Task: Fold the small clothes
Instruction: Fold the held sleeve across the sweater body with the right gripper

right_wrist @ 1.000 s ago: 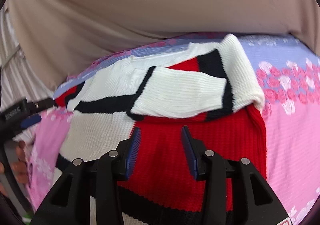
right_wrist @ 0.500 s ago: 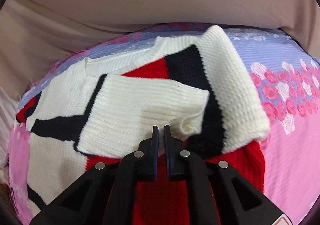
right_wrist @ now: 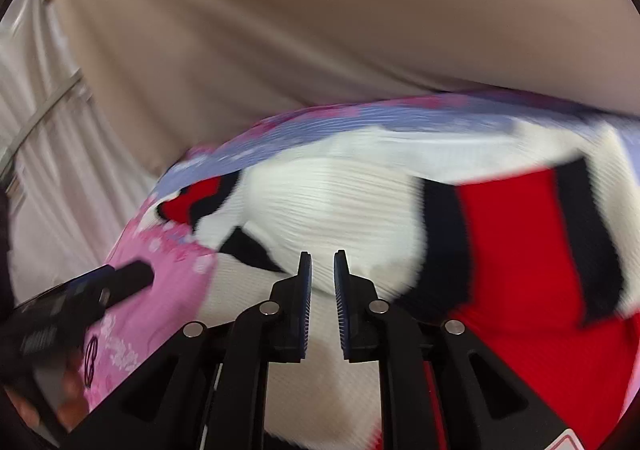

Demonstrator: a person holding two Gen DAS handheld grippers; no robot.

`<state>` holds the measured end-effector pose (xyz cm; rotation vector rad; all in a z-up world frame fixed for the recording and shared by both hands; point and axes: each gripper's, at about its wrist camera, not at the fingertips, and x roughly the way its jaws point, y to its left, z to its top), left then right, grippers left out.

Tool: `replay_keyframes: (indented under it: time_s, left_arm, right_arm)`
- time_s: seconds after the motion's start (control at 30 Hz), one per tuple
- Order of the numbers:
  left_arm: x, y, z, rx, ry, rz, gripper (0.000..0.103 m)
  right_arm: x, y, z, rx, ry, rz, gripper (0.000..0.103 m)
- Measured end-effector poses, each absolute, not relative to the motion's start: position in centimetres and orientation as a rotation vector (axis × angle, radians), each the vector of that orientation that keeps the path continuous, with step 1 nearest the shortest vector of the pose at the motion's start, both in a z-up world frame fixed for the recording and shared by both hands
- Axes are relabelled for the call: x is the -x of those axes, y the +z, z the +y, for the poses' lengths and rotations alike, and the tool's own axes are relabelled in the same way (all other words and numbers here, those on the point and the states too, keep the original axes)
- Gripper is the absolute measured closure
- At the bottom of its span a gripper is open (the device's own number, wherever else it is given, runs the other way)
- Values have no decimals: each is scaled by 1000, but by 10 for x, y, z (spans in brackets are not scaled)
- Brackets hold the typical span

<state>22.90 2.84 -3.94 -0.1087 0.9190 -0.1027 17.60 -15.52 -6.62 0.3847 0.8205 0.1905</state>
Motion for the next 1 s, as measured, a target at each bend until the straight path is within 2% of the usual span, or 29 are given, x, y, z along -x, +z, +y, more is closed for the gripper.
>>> replay_keyframes:
  time_s: [0.17, 0.2, 0.27, 0.3, 0.37, 0.4, 0.43, 0.47, 0.5, 0.63, 0.7, 0.77, 0.87, 1.0]
  left_arm:
    - [-277, -91, 4, 169, -70, 1031, 10]
    - [-282, -99, 3, 179, -55, 1048, 20]
    - [-293, -116, 1, 210, -46, 1095, 33]
    - [-296, -121, -1, 219, -42, 1105, 42]
    - [-298, -121, -4, 212, -33, 1088, 49]
    - [-299, -119, -7, 207, -48, 1082, 66]
    - [-300, -117, -9, 211, -61, 1080, 79]
    - [-302, -113, -11, 217, -68, 1074, 84]
    - [-302, -105, -12, 224, -75, 1047, 92]
    - [-300, -80, -13, 214, -100, 936, 94]
    - [-304, -91, -17, 170, -83, 954, 94]
    - [-311, -115, -20, 146, -69, 1017, 94]
    - [-306, -116, -24, 103, -73, 988, 94]
    - [-302, -109, -19, 117, -78, 996, 93]
  right_arm:
    - [-129, -87, -254, -471, -87, 867, 82]
    - [-127, -93, -269, -501, -125, 877, 79]
    - [-126, -102, -293, -547, -180, 870, 74]
    - [-128, -106, -302, -557, -209, 863, 68]
    - [-134, -114, -311, -587, -226, 854, 64]
    - [-139, -117, -315, -606, -230, 851, 65]
    - [-144, -121, -319, -632, -227, 848, 68]
    - [-149, -125, -322, -651, -227, 852, 73]
    - [-153, -127, -325, -664, -223, 853, 94]
    - [-143, -94, -328, -638, -192, 718, 94]
    - [-132, -80, -334, -621, -205, 654, 94]
    - [-132, -97, -342, -606, -241, 714, 94]
    - [-137, -137, -348, -636, -277, 856, 94]
    - [-128, -120, -336, -561, -262, 827, 90]
